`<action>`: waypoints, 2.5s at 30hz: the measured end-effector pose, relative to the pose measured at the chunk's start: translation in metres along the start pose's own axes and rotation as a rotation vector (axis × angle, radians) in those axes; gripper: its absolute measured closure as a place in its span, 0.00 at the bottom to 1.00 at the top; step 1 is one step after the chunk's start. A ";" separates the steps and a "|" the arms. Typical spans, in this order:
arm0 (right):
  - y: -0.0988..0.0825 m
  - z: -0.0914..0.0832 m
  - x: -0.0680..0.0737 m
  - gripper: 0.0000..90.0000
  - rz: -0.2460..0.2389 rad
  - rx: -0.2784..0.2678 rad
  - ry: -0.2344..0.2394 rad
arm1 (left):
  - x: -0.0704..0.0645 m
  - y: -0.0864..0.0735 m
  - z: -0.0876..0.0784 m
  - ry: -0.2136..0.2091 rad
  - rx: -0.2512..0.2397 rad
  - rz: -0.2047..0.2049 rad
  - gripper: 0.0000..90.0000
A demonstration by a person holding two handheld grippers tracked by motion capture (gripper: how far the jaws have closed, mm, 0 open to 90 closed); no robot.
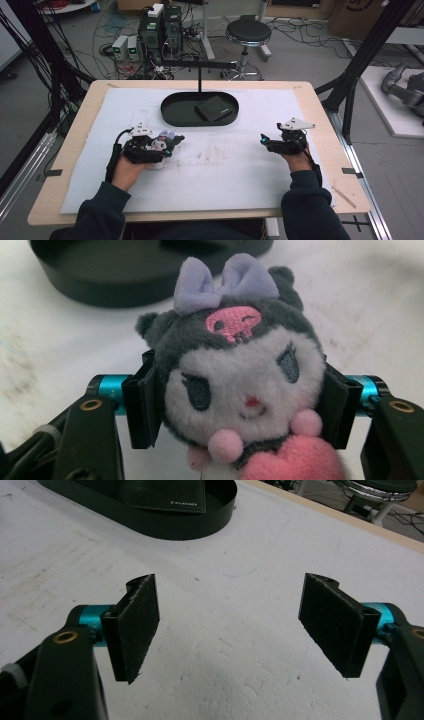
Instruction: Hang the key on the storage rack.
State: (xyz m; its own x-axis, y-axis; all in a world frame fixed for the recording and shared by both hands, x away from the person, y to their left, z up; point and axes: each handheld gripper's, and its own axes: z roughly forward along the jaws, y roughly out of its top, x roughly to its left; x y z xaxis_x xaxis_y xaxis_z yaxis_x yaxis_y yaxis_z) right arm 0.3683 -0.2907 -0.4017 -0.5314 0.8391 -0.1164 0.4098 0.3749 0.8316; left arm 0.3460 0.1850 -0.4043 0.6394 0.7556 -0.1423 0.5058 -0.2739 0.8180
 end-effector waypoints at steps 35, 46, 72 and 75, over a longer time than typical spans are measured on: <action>0.003 -0.008 -0.008 0.27 0.047 -0.072 0.025 | 0.084 0.150 0.016 -0.016 -0.263 -0.064 0.38; 0.002 -0.008 -0.010 0.27 0.055 -0.074 0.033 | 0.101 0.155 0.032 0.044 -0.287 -0.129 0.38; -0.001 -0.008 -0.010 0.27 0.053 -0.061 0.043 | 0.091 0.118 0.095 0.248 -0.089 -0.111 0.35; -0.001 -0.008 -0.010 0.27 0.050 -0.062 0.043 | 0.090 0.114 0.095 0.233 -0.081 -0.122 0.33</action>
State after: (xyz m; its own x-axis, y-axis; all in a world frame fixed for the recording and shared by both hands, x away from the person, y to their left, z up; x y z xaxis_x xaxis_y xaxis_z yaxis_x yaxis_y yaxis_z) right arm 0.3672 -0.3024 -0.3973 -0.5433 0.8380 -0.0513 0.3910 0.3066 0.8678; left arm 0.5161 0.1649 -0.3773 0.4214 0.8992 -0.1178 0.5170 -0.1315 0.8458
